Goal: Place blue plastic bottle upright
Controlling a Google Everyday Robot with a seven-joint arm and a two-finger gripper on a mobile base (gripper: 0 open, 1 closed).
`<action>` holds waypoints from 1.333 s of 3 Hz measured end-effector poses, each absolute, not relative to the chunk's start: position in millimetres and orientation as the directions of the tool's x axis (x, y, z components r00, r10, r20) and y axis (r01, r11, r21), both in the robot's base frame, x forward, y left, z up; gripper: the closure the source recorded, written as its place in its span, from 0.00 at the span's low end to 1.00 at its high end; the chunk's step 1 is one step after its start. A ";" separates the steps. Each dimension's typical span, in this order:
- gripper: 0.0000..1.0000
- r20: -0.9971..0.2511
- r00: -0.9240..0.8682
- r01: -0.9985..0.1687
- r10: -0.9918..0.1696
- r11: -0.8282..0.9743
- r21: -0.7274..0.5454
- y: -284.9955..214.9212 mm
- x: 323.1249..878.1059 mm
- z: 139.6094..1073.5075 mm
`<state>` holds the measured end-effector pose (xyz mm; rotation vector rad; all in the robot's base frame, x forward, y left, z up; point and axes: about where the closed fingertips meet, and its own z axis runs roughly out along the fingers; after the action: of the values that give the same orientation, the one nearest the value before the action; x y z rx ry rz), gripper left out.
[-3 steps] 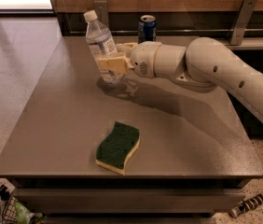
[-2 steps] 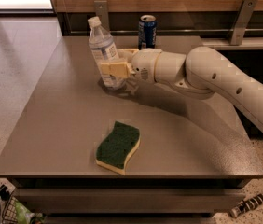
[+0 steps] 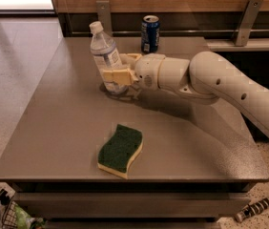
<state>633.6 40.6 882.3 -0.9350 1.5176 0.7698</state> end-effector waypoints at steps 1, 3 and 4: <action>1.00 -0.989 -0.046 -0.882 -0.144 0.470 -0.027 40.5 633.5 883.0; 1.00 -0.988 -0.047 -0.882 -0.144 0.470 -0.027 40.4 633.4 883.4; 1.00 -0.988 -0.047 -0.882 -0.144 0.470 -0.027 40.4 633.4 883.5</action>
Offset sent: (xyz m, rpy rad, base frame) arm -0.0513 -0.0808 -0.1566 -0.3224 0.0553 0.0290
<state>633.4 40.4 883.5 -0.9358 1.5182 0.7694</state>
